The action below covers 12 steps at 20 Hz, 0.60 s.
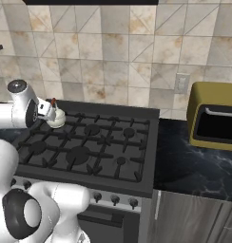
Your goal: The kettle is done boiling. Turn off the stove, then wait for 300 timesteps before moving the kettle to the dining table.
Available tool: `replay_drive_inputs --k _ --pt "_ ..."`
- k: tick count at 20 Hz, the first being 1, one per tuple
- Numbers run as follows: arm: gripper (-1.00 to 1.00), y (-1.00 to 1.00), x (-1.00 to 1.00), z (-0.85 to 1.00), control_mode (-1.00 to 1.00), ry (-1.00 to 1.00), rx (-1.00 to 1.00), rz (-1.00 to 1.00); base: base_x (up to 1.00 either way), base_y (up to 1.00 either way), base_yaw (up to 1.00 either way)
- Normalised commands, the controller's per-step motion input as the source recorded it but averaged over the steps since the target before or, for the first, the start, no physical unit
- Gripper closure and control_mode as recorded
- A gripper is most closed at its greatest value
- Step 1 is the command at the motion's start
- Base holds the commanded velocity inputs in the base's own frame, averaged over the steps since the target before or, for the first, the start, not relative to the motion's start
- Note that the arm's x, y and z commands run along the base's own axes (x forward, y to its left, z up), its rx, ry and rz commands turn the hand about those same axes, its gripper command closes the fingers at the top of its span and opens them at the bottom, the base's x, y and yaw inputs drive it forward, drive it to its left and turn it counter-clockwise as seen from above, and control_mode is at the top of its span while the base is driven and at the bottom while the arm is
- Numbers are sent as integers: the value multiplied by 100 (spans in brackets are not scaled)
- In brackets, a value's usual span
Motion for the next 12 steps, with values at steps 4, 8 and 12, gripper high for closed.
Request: replay_drive_inputs --k 4,8,12 --pt "-100 -6 29 -1 -100 0 -4 18 0 0 0" --pt "-100 6 21 -4 -100 1 0 8 0 0 0" --pt "-100 0 7 -3 -100 0 0 0 0 0 0"
